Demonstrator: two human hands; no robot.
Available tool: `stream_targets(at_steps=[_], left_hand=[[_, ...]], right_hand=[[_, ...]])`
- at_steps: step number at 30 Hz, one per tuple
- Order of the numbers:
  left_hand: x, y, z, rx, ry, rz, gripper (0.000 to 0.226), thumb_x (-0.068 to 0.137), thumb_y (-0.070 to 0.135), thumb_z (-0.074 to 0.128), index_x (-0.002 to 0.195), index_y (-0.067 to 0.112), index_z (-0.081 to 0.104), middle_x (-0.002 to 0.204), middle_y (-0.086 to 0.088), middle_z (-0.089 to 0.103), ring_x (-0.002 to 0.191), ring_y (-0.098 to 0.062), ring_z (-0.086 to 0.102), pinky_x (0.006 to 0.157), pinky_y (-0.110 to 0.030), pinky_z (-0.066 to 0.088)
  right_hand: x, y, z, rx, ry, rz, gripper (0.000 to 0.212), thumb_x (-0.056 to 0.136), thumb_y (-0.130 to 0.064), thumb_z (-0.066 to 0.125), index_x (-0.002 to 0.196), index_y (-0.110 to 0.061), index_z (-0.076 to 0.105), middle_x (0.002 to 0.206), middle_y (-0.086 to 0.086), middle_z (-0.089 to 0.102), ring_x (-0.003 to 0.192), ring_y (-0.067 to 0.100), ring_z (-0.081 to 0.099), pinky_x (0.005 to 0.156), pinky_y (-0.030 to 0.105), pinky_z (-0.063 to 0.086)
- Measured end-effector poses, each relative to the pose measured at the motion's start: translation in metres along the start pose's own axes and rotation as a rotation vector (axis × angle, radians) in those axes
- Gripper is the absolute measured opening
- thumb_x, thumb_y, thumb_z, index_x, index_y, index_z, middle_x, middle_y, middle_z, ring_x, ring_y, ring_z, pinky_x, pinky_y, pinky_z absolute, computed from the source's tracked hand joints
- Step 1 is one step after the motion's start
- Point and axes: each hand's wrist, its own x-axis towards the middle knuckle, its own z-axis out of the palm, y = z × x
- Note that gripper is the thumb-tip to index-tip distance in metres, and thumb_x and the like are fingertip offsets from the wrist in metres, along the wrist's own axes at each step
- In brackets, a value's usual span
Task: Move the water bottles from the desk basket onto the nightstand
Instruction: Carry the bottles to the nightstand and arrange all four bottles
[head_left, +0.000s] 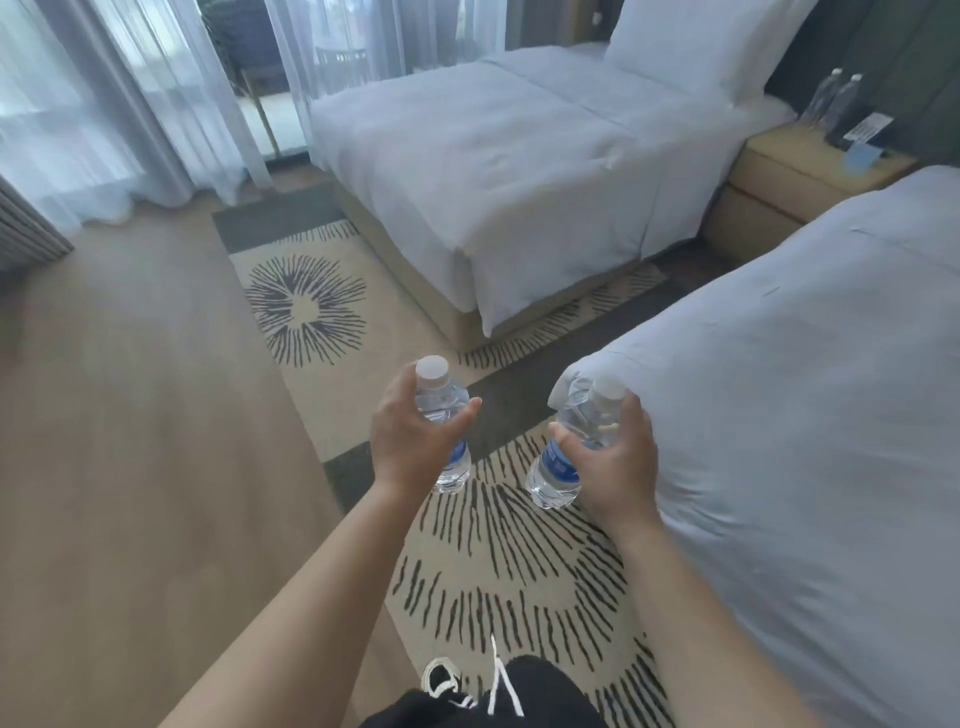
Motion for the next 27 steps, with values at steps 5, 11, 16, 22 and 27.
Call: stream_targets(at_steps=[5, 11, 16, 22, 27], left_hand=[[0.102, -0.003, 0.042, -0.042, -0.036, -0.012, 0.046, 0.07, 0.038, 0.083, 0.106, 0.026, 0.058, 0.096, 0.004, 0.066, 0.088, -0.016, 0.064, 0.081, -0.04, 0.055], [0.235, -0.012, 0.124, -0.055, -0.084, -0.002, 0.047, 0.068, 0.041, 0.084, 0.106, 0.028, 0.06, 0.097, 0.009, 0.065, 0.09, -0.013, 0.063, 0.083, -0.042, 0.054], [0.336, 0.005, 0.189, -0.051, -0.148, 0.005, 0.049, 0.067, 0.042, 0.084, 0.107, 0.026, 0.061, 0.098, 0.009, 0.066, 0.092, -0.01, 0.062, 0.083, -0.029, 0.051], [0.429, 0.024, 0.254, -0.087, -0.217, 0.009, 0.048, 0.067, 0.038, 0.085, 0.106, 0.024, 0.061, 0.096, 0.007, 0.067, 0.09, -0.012, 0.064, 0.084, -0.041, 0.053], [0.502, 0.029, 0.313, -0.093, -0.313, 0.019, 0.053, 0.067, 0.04, 0.085, 0.111, 0.025, 0.06, 0.1, 0.008, 0.067, 0.094, -0.013, 0.064, 0.085, -0.043, 0.053]], right_hand=[[0.098, 0.001, 0.026, 0.026, 0.021, 0.021, 0.053, 0.072, -0.035, 0.08, 0.116, -0.024, 0.05, 0.107, -0.002, 0.053, 0.099, 0.02, 0.056, 0.086, 0.035, 0.051], [0.235, 0.024, 0.067, 0.055, 0.079, 0.03, 0.055, 0.073, -0.026, 0.082, 0.118, -0.019, 0.052, 0.109, 0.001, 0.054, 0.099, 0.013, 0.053, 0.076, 0.003, 0.038], [0.349, 0.028, 0.079, 0.061, 0.129, 0.014, 0.059, 0.072, -0.026, 0.082, 0.121, -0.018, 0.051, 0.111, 0.0, 0.054, 0.097, 0.006, 0.052, 0.07, -0.007, 0.033], [0.455, 0.036, 0.084, 0.016, 0.186, 0.041, 0.062, 0.072, -0.029, 0.082, 0.124, -0.02, 0.049, 0.116, 0.001, 0.054, 0.101, 0.009, 0.052, 0.072, -0.007, 0.035], [0.524, 0.053, 0.093, -0.042, 0.274, 0.1, 0.063, 0.072, -0.027, 0.083, 0.125, -0.016, 0.05, 0.118, 0.003, 0.056, 0.098, 0.006, 0.052, 0.072, -0.009, 0.032]])
